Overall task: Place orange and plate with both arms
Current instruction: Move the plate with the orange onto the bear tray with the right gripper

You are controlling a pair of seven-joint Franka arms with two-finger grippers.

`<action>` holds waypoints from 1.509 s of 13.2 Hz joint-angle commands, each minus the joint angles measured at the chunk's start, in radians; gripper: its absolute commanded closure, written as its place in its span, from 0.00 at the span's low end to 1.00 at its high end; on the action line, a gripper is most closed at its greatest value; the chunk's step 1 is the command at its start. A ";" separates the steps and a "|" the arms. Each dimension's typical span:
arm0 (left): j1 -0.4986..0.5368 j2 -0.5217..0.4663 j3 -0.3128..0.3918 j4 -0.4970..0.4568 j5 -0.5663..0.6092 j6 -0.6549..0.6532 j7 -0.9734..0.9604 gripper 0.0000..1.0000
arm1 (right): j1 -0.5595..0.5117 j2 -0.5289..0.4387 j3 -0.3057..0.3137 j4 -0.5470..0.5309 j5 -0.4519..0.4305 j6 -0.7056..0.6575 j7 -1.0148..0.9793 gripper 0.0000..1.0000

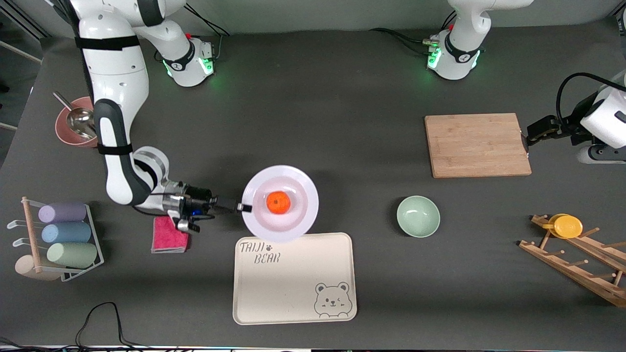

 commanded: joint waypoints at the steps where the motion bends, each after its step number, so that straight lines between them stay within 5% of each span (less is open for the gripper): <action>1: -0.015 0.005 0.013 0.018 -0.009 -0.022 0.003 0.00 | -0.047 0.214 -0.009 0.346 -0.001 -0.002 0.167 1.00; 6: -0.015 0.005 0.013 0.016 -0.007 -0.022 0.003 0.00 | -0.105 0.447 0.006 0.714 0.059 0.176 0.304 1.00; 8: -0.017 0.005 0.013 0.016 -0.007 -0.022 0.003 0.00 | -0.125 0.512 0.085 0.797 0.093 0.253 0.300 1.00; 11: -0.017 0.005 0.013 0.016 -0.007 -0.022 0.003 0.00 | -0.164 0.562 0.216 0.828 0.094 0.360 0.171 1.00; 18: -0.019 0.005 0.012 0.015 -0.007 -0.022 0.000 0.00 | -0.164 0.583 0.225 0.827 0.093 0.365 0.112 1.00; 19: -0.019 0.005 0.012 0.015 -0.007 -0.022 0.000 0.00 | -0.164 0.584 0.225 0.827 0.090 0.365 0.112 0.98; 20: -0.019 0.005 0.012 0.015 -0.007 -0.022 0.000 0.00 | -0.164 0.583 0.225 0.825 0.090 0.365 0.112 0.84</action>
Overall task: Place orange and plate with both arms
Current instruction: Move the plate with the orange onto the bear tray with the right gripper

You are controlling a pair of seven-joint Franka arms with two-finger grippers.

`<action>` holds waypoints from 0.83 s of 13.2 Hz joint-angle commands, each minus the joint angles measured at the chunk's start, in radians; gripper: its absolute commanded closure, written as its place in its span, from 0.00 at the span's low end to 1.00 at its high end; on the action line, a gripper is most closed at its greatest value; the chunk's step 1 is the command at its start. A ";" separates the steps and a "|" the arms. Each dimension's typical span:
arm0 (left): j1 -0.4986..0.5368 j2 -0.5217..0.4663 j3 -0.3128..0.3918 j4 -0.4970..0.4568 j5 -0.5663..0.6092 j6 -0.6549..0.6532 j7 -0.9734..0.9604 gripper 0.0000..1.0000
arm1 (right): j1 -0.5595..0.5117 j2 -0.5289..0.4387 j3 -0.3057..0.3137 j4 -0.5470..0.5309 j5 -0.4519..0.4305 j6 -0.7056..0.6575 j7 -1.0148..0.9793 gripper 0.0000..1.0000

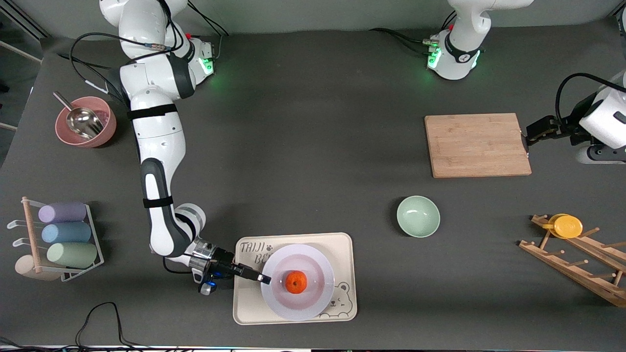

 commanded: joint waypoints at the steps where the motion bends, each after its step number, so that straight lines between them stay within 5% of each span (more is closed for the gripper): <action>1: -0.019 0.004 0.012 0.015 -0.007 -0.022 -0.002 0.00 | -0.012 0.023 0.016 0.036 0.024 0.004 -0.024 0.76; 4: -0.017 0.004 0.012 0.015 -0.007 -0.022 0.000 0.00 | -0.012 0.023 0.016 0.033 0.022 0.004 -0.024 0.65; 5: -0.019 0.004 0.012 0.015 -0.007 -0.022 0.000 0.00 | -0.012 0.023 0.016 0.033 0.022 0.004 -0.021 0.49; 6: -0.017 0.004 0.012 0.015 -0.007 -0.022 0.000 0.00 | -0.013 0.022 0.015 0.033 0.022 0.004 -0.017 0.09; 7: -0.019 0.004 0.012 0.015 -0.007 -0.022 -0.002 0.00 | -0.013 0.020 0.014 0.033 0.022 0.003 -0.009 0.00; 11: -0.020 0.004 0.012 0.014 -0.007 -0.022 -0.002 0.00 | -0.042 0.000 0.008 0.035 -0.051 0.003 0.011 0.00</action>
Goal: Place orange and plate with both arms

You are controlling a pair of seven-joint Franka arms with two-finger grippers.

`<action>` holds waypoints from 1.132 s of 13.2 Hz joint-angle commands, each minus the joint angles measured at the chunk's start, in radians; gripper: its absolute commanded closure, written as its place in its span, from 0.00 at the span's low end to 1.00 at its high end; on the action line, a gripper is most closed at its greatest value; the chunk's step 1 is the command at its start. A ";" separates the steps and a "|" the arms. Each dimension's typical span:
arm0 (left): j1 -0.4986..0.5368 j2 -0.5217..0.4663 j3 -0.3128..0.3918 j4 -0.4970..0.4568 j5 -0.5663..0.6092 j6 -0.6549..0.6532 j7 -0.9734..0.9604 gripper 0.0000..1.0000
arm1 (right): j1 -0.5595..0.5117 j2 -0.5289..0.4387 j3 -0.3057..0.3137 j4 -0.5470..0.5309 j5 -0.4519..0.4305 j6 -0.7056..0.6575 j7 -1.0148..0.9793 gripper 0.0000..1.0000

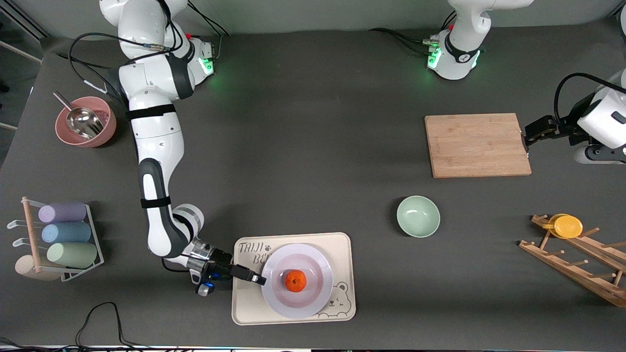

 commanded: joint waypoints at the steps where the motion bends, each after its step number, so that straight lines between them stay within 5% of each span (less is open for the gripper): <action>1: -0.017 0.004 0.012 0.014 -0.007 -0.022 -0.002 0.00 | -0.033 -0.019 0.006 0.019 -0.084 0.004 0.032 0.00; 6: -0.018 0.002 0.012 0.014 -0.007 -0.022 -0.003 0.00 | -0.033 -0.146 -0.028 0.007 -0.312 0.005 0.242 0.00; 8: -0.018 0.002 0.012 0.014 -0.007 -0.022 -0.002 0.00 | -0.006 -0.208 -0.093 -0.010 -0.513 0.005 0.360 0.00; 11: -0.018 0.002 0.012 0.014 -0.007 -0.022 -0.002 0.00 | 0.034 -0.368 -0.103 -0.160 -0.873 0.004 0.479 0.00; 15: -0.018 0.002 0.012 0.014 -0.007 -0.022 -0.003 0.00 | 0.091 -0.573 -0.106 -0.364 -1.229 -0.002 0.611 0.00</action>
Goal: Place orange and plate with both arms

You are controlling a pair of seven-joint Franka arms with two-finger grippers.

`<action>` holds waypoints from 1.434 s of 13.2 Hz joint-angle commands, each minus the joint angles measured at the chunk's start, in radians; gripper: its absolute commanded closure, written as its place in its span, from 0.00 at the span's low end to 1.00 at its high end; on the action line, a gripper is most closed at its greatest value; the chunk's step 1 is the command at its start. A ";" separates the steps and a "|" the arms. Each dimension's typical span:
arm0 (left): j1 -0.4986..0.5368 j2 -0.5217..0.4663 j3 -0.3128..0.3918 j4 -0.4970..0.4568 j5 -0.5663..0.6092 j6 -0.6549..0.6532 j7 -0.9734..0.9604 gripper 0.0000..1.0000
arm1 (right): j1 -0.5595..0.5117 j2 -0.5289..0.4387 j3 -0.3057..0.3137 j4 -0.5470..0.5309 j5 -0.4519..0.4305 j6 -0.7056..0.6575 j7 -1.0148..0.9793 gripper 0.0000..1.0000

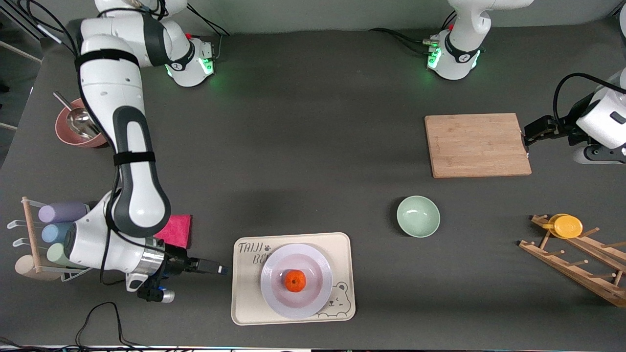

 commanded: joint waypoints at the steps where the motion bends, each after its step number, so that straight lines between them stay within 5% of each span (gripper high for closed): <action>1: -0.016 0.002 0.012 0.014 -0.007 -0.022 -0.003 0.00 | 0.057 -0.186 -0.014 -0.206 -0.197 -0.001 0.073 0.00; 5: -0.016 0.002 0.012 0.016 -0.007 -0.022 -0.003 0.00 | 0.066 -0.374 -0.016 -0.360 -0.427 -0.107 0.076 0.00; 9: -0.016 0.002 0.012 0.014 -0.007 -0.022 -0.003 0.00 | 0.066 -0.499 -0.036 -0.386 -0.612 -0.297 0.159 0.00; 14: -0.016 0.002 0.012 0.014 -0.007 -0.023 -0.002 0.00 | 0.066 -0.701 -0.077 -0.524 -0.670 -0.377 0.159 0.00; 19: -0.018 0.002 0.010 0.016 -0.007 -0.028 -0.002 0.00 | 0.064 -0.755 -0.077 -0.510 -0.745 -0.494 0.160 0.00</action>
